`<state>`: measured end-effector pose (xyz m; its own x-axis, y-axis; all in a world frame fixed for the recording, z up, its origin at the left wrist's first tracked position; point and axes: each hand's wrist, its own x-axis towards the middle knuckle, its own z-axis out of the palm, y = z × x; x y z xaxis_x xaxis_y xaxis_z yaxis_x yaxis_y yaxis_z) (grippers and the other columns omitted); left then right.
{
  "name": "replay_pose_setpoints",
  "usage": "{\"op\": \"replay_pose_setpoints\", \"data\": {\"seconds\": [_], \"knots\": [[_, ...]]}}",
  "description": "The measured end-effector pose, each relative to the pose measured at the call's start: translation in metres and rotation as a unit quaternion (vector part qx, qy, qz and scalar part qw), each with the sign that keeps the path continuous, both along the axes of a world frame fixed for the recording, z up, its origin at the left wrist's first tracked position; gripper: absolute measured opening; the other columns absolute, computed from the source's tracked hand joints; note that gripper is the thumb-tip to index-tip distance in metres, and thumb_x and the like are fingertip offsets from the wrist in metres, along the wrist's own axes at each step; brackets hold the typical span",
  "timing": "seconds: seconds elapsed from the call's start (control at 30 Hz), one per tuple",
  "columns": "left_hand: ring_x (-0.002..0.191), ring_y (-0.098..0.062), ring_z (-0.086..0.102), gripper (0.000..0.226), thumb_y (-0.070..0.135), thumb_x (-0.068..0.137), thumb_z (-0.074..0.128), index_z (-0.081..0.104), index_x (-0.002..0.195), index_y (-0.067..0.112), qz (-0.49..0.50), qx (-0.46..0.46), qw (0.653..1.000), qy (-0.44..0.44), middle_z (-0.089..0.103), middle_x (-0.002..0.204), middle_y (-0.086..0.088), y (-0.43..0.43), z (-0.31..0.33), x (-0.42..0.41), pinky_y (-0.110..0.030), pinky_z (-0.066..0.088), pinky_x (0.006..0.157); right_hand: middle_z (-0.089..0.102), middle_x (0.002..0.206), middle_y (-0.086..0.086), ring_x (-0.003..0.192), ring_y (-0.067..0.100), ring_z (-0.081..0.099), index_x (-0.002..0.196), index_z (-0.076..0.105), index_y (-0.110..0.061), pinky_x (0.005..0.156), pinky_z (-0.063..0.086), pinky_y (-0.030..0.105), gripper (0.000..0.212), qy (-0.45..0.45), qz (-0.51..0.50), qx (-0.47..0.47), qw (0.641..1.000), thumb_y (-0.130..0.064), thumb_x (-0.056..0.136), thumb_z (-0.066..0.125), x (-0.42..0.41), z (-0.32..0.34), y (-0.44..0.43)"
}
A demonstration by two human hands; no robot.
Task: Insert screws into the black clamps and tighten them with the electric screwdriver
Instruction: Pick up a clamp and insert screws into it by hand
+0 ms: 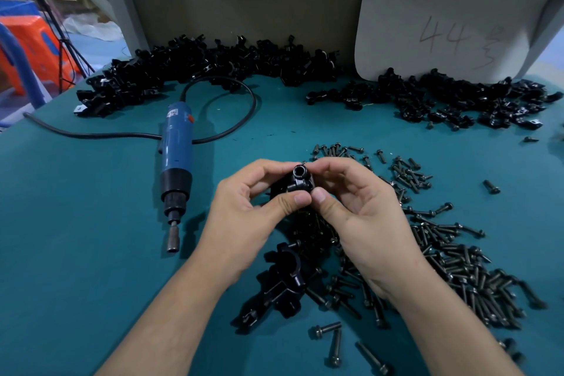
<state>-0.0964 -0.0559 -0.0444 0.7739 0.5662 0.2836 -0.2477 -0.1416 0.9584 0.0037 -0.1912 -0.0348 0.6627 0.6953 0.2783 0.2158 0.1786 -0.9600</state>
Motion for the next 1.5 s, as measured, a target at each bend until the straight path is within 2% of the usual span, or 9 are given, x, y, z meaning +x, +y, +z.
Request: {"op": "replay_pose_setpoints", "data": {"seconds": [0.37,0.6,0.83,0.97,1.07,1.13,1.27,1.37,1.5], "knots": [[0.103,-0.018,0.075,0.032,0.022,0.076,0.08,0.072,0.107,0.017,0.006,-0.03,1.0,-0.003,0.08,0.106,-0.002,-0.005,0.002,0.001,-0.026,0.057,0.092,0.071,0.116,-0.004,0.112,0.008,0.066,0.111,0.072,-0.028,0.097,0.054,0.029,0.033,-0.018,-0.028,-0.036,0.999,0.0,0.096,0.065,-0.004,0.005,0.0],[0.093,-0.016,0.075,0.032,0.022,0.078,0.076,0.066,0.107,0.012,-0.005,-0.083,0.997,0.003,0.08,0.1,-0.008,-0.004,0.001,0.002,-0.025,0.058,0.088,0.061,0.131,-0.019,0.128,-0.007,0.052,0.13,0.065,-0.035,0.101,0.044,0.01,0.053,-0.077,0.025,-0.119,0.99,0.007,0.101,0.051,-0.001,0.013,-0.005],[0.087,-0.013,0.075,0.027,0.022,0.082,0.073,0.064,0.105,0.012,-0.002,-0.088,0.996,0.002,0.08,0.097,-0.008,-0.005,0.002,0.004,-0.023,0.058,0.084,0.06,0.132,-0.021,0.125,-0.009,0.052,0.135,0.062,-0.036,0.108,0.044,0.016,0.064,-0.106,0.013,-0.166,0.98,0.014,0.098,0.047,-0.003,0.019,-0.006],[0.097,-0.02,0.076,0.031,0.028,0.08,0.074,0.062,0.105,0.014,-0.002,-0.119,0.993,0.012,0.08,0.106,-0.008,-0.002,0.0,0.004,-0.038,0.057,0.1,0.057,0.127,-0.027,0.119,-0.005,0.055,0.13,0.056,-0.055,0.105,0.051,0.029,0.045,-0.185,-0.07,-0.271,0.942,-0.034,0.093,0.066,0.017,0.043,-0.035],[0.099,-0.02,0.077,0.035,0.031,0.08,0.074,0.06,0.108,0.015,-0.013,-0.13,0.991,0.026,0.08,0.108,-0.006,-0.001,-0.001,0.004,-0.042,0.054,0.103,0.042,0.143,-0.023,0.141,0.012,0.038,0.128,0.039,-0.075,0.116,0.037,0.051,0.081,-0.217,-0.056,-0.501,0.836,-0.089,0.053,0.065,0.035,0.059,-0.077],[0.099,-0.02,0.077,0.039,0.031,0.079,0.074,0.059,0.111,0.015,-0.016,-0.142,0.989,0.03,0.08,0.108,-0.006,-0.001,-0.001,0.004,-0.042,0.053,0.104,0.033,0.135,-0.028,0.143,0.014,0.027,0.12,0.03,-0.085,0.118,0.032,0.054,0.098,-0.176,-0.012,-0.582,0.794,-0.101,0.029,0.063,0.037,0.061,-0.095],[0.106,-0.024,0.076,0.046,0.024,0.083,0.073,0.057,0.124,0.013,-0.023,-0.188,0.982,0.021,0.079,0.111,-0.012,-0.001,0.002,0.004,-0.043,0.057,0.1,0.036,0.116,-0.031,0.123,0.011,0.039,0.107,0.041,-0.084,0.108,0.041,0.048,0.089,-0.143,0.005,-0.567,0.811,-0.083,0.026,0.076,0.041,0.058,-0.1],[0.113,-0.03,0.073,0.045,0.019,0.085,0.071,0.057,0.126,0.006,-0.037,-0.276,0.96,-0.007,0.076,0.115,-0.02,-0.006,0.005,0.004,-0.043,0.063,0.088,0.045,0.111,-0.027,0.099,-0.001,0.051,0.099,0.052,-0.074,0.083,0.044,0.032,0.068,-0.136,-0.019,-0.533,0.835,-0.062,0.042,0.087,0.036,0.06,-0.093],[0.115,-0.033,0.072,0.04,0.017,0.086,0.068,0.058,0.12,-0.001,-0.035,-0.354,0.934,-0.022,0.072,0.122,-0.025,-0.008,0.006,0.005,-0.041,0.062,0.09,0.058,0.095,-0.005,0.067,0.012,0.061,0.083,0.067,-0.06,0.057,0.043,0.026,0.034,-0.144,-0.09,-0.519,0.837,-0.043,0.066,0.092,0.036,0.057,-0.089]]}}
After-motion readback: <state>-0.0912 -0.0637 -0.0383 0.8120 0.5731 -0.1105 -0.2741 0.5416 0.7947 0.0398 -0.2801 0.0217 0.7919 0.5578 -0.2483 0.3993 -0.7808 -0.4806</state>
